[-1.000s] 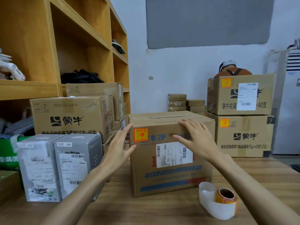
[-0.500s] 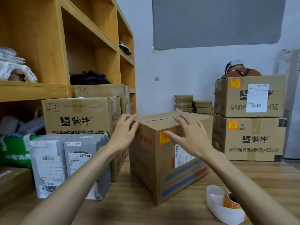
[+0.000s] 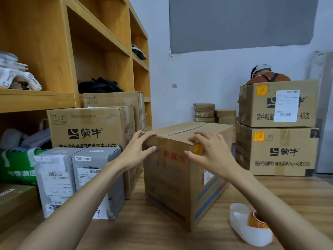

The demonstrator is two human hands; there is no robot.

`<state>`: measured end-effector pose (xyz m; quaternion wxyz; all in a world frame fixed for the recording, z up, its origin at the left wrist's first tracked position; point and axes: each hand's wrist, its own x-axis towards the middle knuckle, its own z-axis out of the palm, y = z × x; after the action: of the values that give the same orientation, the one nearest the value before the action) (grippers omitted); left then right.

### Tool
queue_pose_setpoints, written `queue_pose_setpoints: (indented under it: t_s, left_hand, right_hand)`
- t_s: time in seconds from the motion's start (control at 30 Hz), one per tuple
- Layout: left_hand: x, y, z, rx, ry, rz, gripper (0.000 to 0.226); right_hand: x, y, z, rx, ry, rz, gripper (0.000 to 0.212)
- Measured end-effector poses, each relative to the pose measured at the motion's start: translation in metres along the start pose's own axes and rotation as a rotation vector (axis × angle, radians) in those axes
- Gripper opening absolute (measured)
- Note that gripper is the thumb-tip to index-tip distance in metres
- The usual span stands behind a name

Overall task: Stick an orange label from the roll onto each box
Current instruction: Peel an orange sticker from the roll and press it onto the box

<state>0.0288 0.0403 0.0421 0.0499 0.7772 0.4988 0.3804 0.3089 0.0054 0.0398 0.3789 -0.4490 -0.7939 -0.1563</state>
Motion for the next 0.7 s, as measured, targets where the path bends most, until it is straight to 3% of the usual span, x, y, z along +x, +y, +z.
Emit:
queue_pose_setpoints:
  t_s: [0.13,0.37,0.5,0.7]
  left_hand:
    - [-0.008,0.008,0.004,0.005,0.008,0.098,0.047]
    - [-0.015,0.016,0.023,0.095,0.073,0.213,0.070]
    - [-0.011,0.021,0.030,0.074,0.169,0.198,0.064]
    - [-0.013,0.021,0.036,0.058,0.184,0.196,0.060]
  right_hand:
    - [-0.015,0.036,-0.022,0.151,-0.080,0.062,0.051]
    - [-0.023,0.083,-0.028,0.461,-0.118,0.183,0.045]
    - [-0.022,0.096,-0.020,0.553,-0.149,0.220,0.045]
    - [-0.017,0.095,-0.017,0.556,-0.234,0.291,0.045]
